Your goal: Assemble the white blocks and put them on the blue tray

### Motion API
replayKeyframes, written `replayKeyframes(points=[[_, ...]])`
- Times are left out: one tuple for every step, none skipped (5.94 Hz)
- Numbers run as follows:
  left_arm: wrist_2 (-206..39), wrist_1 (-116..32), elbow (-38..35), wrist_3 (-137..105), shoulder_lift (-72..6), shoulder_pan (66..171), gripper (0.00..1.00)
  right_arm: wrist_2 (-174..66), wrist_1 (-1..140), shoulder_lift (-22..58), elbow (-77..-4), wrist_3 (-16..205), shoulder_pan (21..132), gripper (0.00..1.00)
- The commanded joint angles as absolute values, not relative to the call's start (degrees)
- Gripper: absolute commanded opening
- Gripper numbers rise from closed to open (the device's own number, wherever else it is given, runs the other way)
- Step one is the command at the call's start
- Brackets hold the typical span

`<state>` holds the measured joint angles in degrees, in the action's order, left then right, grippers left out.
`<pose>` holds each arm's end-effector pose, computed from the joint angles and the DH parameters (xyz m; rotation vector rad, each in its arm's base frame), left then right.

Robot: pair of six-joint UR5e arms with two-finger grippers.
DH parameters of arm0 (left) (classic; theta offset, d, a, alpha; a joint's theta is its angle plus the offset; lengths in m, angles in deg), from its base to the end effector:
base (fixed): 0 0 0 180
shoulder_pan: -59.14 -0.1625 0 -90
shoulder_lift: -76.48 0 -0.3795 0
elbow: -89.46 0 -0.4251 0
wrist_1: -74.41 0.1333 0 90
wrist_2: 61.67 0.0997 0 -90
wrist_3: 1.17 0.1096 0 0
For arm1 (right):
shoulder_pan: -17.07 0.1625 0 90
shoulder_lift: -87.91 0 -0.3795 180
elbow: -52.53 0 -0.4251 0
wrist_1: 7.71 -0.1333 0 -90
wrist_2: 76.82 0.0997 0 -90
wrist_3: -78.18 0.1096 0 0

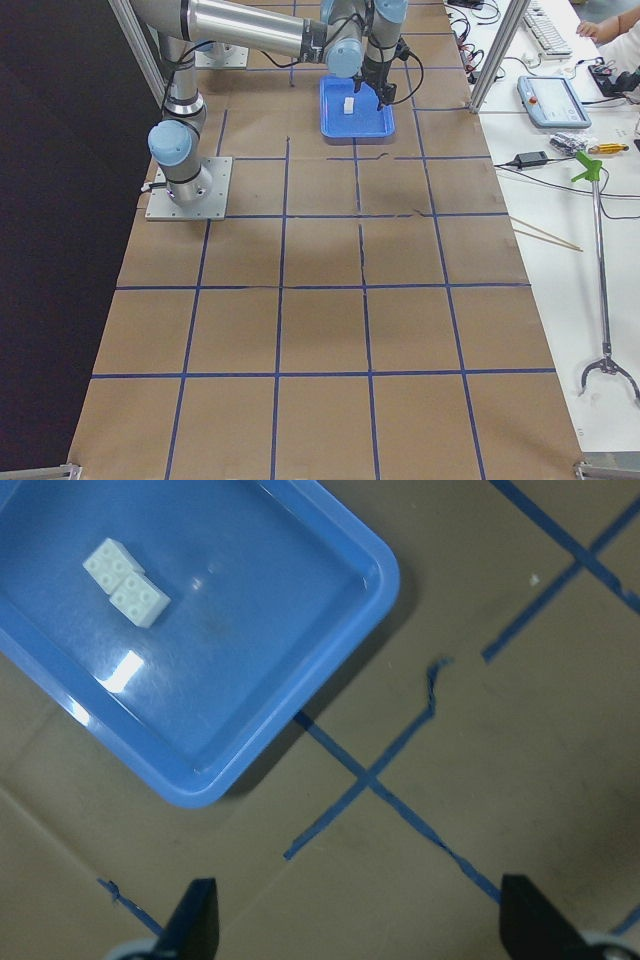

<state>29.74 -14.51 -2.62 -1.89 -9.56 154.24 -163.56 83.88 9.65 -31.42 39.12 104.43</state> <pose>-0.1749 -0.4903 0.4508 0.1182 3.1163 -0.0824 0.1121 -0.5976 0.3756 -0.9540 2.9098 0.0714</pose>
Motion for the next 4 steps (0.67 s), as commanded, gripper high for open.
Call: replayKeyframes(points=[[29.74,-14.45,-2.65,-1.87,-9.57,154.24,0.99,-169.18,64.38,8.37,-20.73,63.79,104.26,1.00],[29.83,-14.45,-2.73,-1.87,-9.48,154.24,0.99,-169.28,60.36,8.19,-17.29,75.77,104.69,1.00],[29.74,-14.54,-2.73,-1.87,-9.48,154.24,0.99,-168.24,60.14,8.28,-17.34,87.73,105.66,1.00],[29.74,-14.45,-2.73,-1.87,-9.57,154.24,0.99,-168.31,60.75,8.71,-19.25,88.28,105.93,1.00]])
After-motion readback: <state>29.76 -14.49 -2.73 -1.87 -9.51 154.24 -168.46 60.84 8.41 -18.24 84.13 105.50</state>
